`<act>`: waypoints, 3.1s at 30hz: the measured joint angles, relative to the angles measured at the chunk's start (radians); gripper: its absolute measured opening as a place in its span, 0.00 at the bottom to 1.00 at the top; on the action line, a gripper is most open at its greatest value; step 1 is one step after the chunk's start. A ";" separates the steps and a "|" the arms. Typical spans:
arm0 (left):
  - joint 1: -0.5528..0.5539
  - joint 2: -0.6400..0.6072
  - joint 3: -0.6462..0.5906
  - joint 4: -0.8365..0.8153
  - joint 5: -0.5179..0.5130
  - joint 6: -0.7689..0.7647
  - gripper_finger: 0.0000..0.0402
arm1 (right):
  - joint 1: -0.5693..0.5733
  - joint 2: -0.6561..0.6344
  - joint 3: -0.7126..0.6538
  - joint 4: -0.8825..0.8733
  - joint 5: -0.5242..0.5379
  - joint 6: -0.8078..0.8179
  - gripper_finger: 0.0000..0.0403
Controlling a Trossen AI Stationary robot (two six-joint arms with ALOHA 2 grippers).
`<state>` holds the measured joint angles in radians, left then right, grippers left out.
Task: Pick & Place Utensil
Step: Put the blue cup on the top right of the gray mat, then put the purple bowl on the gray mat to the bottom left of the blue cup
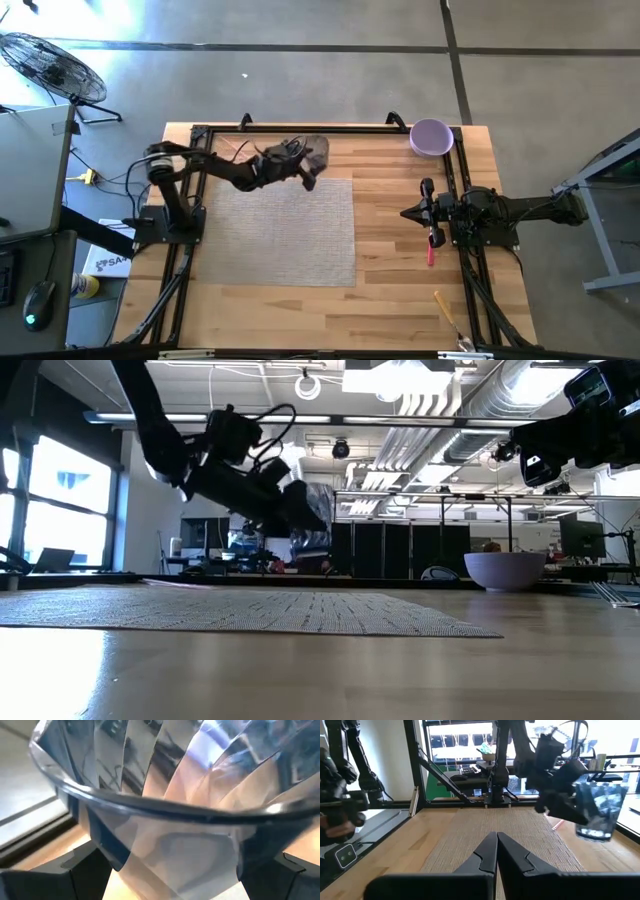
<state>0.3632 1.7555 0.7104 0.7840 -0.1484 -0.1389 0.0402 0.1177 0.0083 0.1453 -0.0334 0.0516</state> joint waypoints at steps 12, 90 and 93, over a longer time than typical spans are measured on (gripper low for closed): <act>-0.189 0.035 0.043 -0.010 0.020 0.069 0.88 | 0.000 0.000 0.000 0.000 0.000 0.000 0.01; -0.304 0.121 0.201 -0.521 -0.239 -0.106 0.95 | 0.000 0.000 0.000 -0.014 0.000 0.000 0.02; -0.316 0.091 0.199 -0.603 -0.301 -0.116 0.95 | 0.000 0.000 0.000 -0.014 0.001 0.000 0.02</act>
<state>0.0476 1.8468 0.9096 0.1813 -0.4497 -0.2547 0.0399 0.1177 0.0082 0.1310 -0.0328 0.0517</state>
